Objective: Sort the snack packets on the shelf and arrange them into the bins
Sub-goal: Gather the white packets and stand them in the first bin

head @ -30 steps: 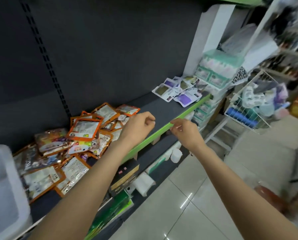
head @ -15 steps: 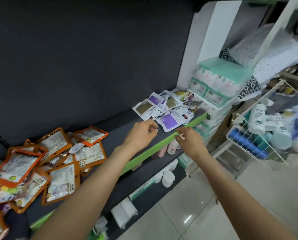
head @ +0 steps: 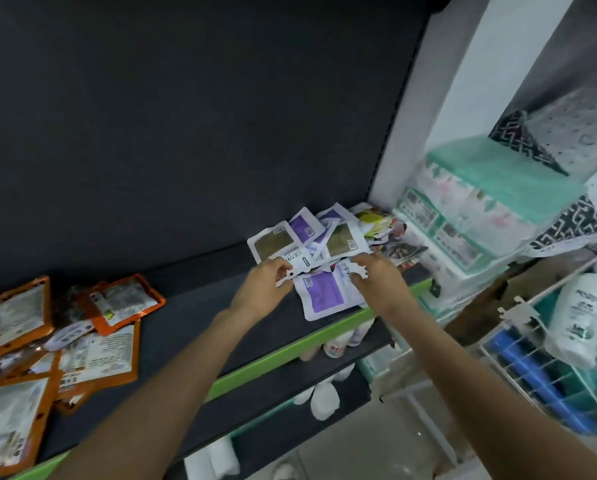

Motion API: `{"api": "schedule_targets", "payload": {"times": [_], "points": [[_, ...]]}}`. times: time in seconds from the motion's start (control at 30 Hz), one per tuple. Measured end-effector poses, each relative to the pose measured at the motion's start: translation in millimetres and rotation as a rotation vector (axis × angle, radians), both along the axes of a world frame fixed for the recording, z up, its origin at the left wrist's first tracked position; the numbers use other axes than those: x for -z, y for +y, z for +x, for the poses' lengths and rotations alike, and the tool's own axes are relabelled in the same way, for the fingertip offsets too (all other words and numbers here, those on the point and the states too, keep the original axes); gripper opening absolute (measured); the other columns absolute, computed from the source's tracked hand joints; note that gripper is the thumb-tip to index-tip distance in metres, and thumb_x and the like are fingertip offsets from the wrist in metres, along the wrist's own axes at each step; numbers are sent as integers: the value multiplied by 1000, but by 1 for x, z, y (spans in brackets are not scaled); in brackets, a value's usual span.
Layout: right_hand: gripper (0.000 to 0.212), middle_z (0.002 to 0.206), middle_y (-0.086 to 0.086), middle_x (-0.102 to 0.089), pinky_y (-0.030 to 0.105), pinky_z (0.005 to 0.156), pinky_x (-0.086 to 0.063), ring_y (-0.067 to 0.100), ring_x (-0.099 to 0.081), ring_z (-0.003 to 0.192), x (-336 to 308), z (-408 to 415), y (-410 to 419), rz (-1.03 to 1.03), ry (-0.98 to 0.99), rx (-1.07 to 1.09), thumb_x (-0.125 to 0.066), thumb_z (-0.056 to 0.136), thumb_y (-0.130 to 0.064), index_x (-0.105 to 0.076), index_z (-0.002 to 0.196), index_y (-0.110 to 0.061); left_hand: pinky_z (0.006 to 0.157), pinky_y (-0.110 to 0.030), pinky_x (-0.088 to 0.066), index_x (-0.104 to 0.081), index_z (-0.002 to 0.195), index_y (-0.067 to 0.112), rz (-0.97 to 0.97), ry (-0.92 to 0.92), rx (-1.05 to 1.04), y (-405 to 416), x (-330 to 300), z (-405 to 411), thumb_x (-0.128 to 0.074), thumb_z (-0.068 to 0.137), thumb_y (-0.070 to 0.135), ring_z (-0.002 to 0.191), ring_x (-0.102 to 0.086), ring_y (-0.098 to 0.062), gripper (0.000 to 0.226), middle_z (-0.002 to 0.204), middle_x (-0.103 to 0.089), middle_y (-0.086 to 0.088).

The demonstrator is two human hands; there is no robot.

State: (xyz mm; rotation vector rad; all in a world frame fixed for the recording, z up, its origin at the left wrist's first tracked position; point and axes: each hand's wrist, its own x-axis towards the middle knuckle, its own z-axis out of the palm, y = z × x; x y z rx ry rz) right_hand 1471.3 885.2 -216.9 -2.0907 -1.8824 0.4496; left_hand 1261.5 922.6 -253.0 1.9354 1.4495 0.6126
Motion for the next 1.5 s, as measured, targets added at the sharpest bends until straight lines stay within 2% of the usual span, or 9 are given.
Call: {"api": "schedule_targets", "payload": {"times": [0.1, 0.27, 0.37, 0.57, 0.7, 0.8, 1.03, 1.23, 1.5], "points": [[41, 130, 14, -48, 36, 97, -39, 30, -42, 125, 9, 12, 36, -11, -9, -36, -52, 95, -18, -47, 136, -12, 97, -33, -42, -50, 130, 13, 15, 137, 3, 29, 19, 9, -58, 91, 17, 119, -48, -22, 40, 131, -50, -6], [50, 136, 10, -43, 36, 103, -37, 26, -37, 129, 32, 28, 73, -41, -25, -94, -53, 94, -19, -37, 141, -16, 107, -36, -34, -21, 149, 19, -2, 392, 17, 52, 50, 27, -62, 89, 27, 134, -32, -23, 73, 151, -27, -3], [56, 145, 7, -34, 35, 105, -35, 25, -30, 135, 41, 32, 87, -75, -22, -148, -53, 95, -21, -30, 145, -18, 105, -39, -37, -21, 149, 25, -103, 392, -82, 60, 61, 26, -68, 85, 27, 131, -38, -23, 79, 149, -32, -2], [64, 156, 4, -17, 33, 109, -32, 22, -21, 142, 46, 36, 114, -60, -40, -269, -52, 95, -16, -20, 150, -20, 85, -38, -48, -57, 123, 22, -16, 421, -221, 62, 55, 24, -49, 97, 24, 108, -58, -29, 27, 123, -61, -3], [62, 155, 1, -17, 37, 103, -43, 22, -27, 139, 46, 24, 131, -64, -65, -355, -51, 94, -15, -22, 148, -25, 63, -34, -46, -65, 106, 14, 171, 237, -453, 46, 41, 11, -49, 98, 23, 80, -62, -32, 21, 91, -69, -9], [61, 155, 1, -20, 38, 106, -35, 21, -26, 141, 48, 7, 143, -52, -201, -450, -53, 94, -19, -25, 148, -23, 57, -33, -48, -69, 103, 14, 275, 125, -594, 30, 26, -10, -55, 95, 20, 70, -62, -27, 16, 83, -69, -7], [64, 154, 8, -25, 38, 111, -29, 30, -27, 139, 66, -47, 166, -160, -244, -549, -52, 94, -34, -22, 148, -17, 53, -29, -39, -67, 97, 14, 342, 272, -582, 10, -4, -28, -54, 95, 19, 72, -60, -26, 14, 80, -65, -4], [65, 141, 8, -40, 40, 112, -23, 27, -37, 131, 93, -70, 155, -45, -502, -585, -51, 89, -54, -37, 141, -17, 53, -28, -36, -67, 99, 14, 319, 241, -723, -10, -14, -46, -54, 95, 20, 66, -56, -23, 15, 75, -62, -2], [38, 132, 7, -47, 36, 99, -37, 25, -41, 125, 100, -85, 163, 95, -502, -686, -50, 95, -27, -50, 131, -16, 56, -32, -45, -68, 100, 13, 287, 217, -769, -22, -21, -66, -56, 94, 19, 69, -61, -26, 14, 77, -68, -6]]}}
